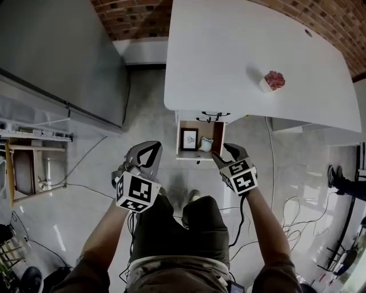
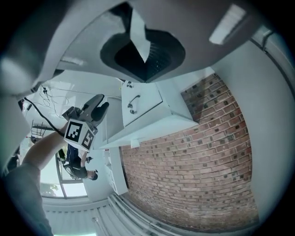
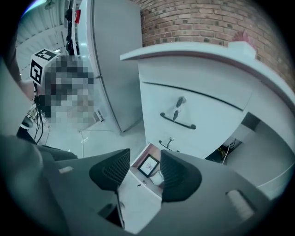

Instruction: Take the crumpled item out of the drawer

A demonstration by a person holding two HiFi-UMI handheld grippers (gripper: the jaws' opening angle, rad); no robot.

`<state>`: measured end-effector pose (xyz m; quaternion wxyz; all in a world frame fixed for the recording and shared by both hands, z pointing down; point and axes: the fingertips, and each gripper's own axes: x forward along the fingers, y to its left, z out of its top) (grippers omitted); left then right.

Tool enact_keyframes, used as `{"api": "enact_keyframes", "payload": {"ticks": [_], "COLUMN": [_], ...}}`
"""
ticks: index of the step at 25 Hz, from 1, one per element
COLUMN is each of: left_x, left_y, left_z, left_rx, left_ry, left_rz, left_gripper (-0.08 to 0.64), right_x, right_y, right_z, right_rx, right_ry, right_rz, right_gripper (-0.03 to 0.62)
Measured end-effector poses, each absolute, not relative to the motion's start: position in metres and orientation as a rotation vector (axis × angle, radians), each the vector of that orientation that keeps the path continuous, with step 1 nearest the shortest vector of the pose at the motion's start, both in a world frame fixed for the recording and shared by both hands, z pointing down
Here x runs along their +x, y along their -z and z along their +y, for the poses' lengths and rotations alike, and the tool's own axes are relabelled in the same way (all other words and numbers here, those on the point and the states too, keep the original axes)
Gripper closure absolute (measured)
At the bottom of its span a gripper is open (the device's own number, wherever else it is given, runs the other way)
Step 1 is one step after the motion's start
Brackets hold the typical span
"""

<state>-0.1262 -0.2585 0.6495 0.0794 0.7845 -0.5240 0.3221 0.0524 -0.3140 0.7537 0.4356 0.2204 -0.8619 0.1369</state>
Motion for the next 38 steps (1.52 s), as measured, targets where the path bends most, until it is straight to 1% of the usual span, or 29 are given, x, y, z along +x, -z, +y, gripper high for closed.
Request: {"api": "enact_keyframes", "payload": {"ticks": [5, 17, 22, 27, 33, 38], "left_x": [-0.134, -0.159, -0.166, -0.172, -0.171, -0.172], "left_y": [-0.726, -0.866, -0.903, -0.943, -0.964, -0.972], "left_z": [-0.273, -0.297, -0.312, -0.322, -0.333, -0.334], "left_rx": [2.339, 2.328, 2.339, 2.313, 2.333, 2.324], "left_ry": [-0.990, -0.955, -0.895, -0.927, -0.909, -0.908], "left_rz": [-1.530, -1.539, -1.564, -1.571, -1.579, -1.593], "left_gripper": [0.560, 0.560, 0.560, 0.560, 0.560, 0.560], "right_x": [0.045, 0.039, 0.045, 0.049, 0.064, 0.065], "right_y": [-0.836, -1.011, -1.081, -1.136, -1.193, -1.222], "right_z": [-0.332, -0.350, -0.358, -0.358, -0.364, -0.365], "right_rx": [0.511, 0.360, 0.282, 0.197, 0.170, 0.171], "right_ry": [-0.301, -0.199, -0.209, -0.235, -0.314, -0.356], "right_rz": [-2.128, -2.022, -1.961, -1.901, -1.781, -1.717], "right_gripper": [0.356, 0.346, 0.334, 0.324, 0.319, 0.293]}}
